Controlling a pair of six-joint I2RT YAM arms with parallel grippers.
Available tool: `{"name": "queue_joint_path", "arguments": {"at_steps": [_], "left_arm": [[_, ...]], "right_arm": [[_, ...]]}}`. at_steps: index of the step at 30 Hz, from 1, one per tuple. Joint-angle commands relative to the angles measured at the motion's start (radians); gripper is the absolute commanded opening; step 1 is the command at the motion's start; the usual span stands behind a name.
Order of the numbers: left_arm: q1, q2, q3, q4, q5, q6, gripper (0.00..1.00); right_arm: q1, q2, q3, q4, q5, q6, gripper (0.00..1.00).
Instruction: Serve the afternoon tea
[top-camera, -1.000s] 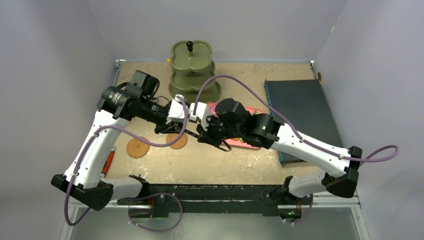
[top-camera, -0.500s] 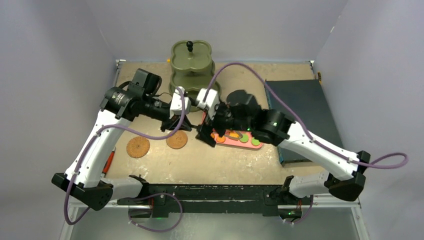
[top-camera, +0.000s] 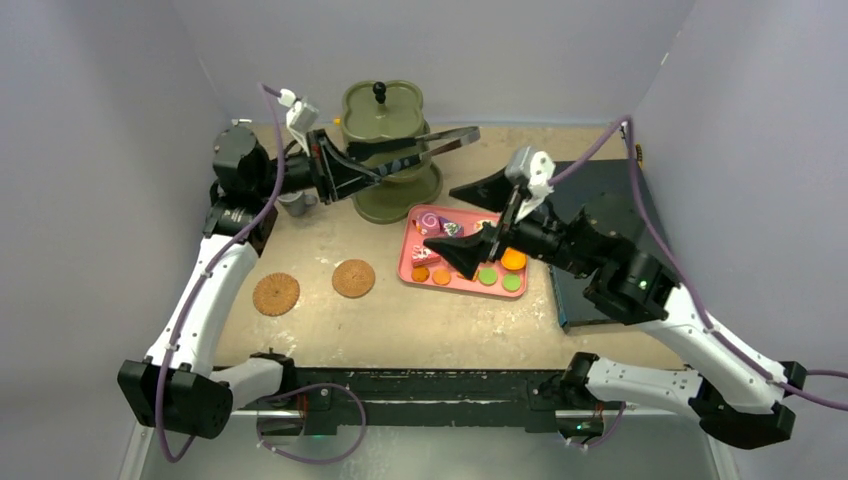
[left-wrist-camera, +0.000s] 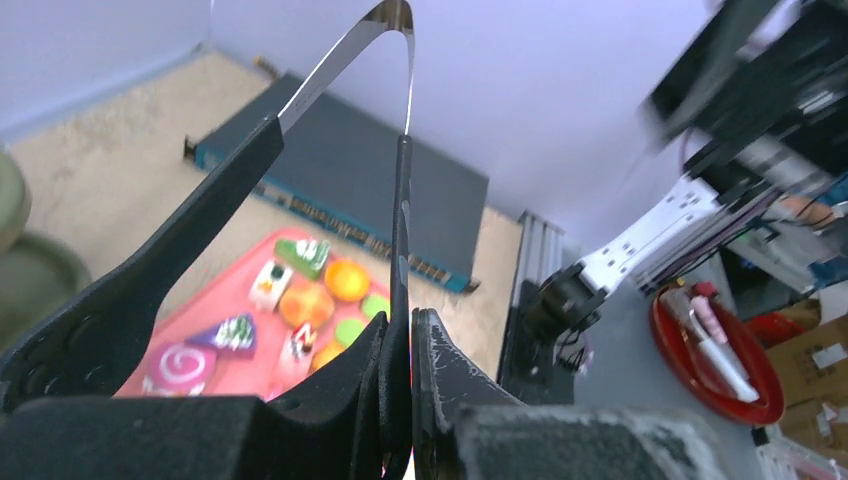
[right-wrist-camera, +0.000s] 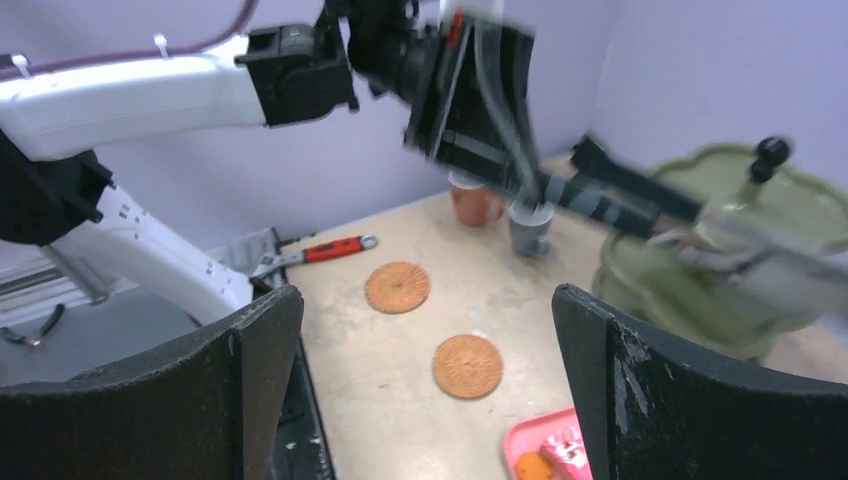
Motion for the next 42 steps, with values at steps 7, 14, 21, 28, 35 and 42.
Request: {"name": "queue_joint_path", "arguments": {"at_steps": [7, 14, 21, 28, 35, 42], "left_arm": [[0.000, -0.088, -0.015, 0.546, -0.007, -0.485, 0.00], [-0.001, -0.120, -0.030, 0.589, 0.001, -0.497, 0.00], [0.000, -0.129, -0.040, 0.619, 0.007, -0.512, 0.00], [-0.003, -0.140, -0.056, 0.703, 0.010, -0.573, 0.00], [-0.003, -0.151, -0.051, 0.746, 0.041, -0.599, 0.00], [-0.010, -0.158, -0.068, 0.763, 0.034, -0.605, 0.00]], "right_arm": [[-0.029, -0.023, -0.347, 0.459, 0.038, 0.197, 0.98], [-0.185, 0.124, -0.281, 0.709, -0.144, 0.317, 0.98], [-0.222, 0.175, -0.324, 1.041, -0.285, 0.389, 0.98], [-0.280, 0.258, -0.373, 1.336, -0.401, 0.523, 0.98], [-0.298, 0.318, -0.368, 1.510, -0.423, 0.587, 0.98], [-0.299, 0.396, -0.323, 1.686, -0.414, 0.664, 0.98]]}}
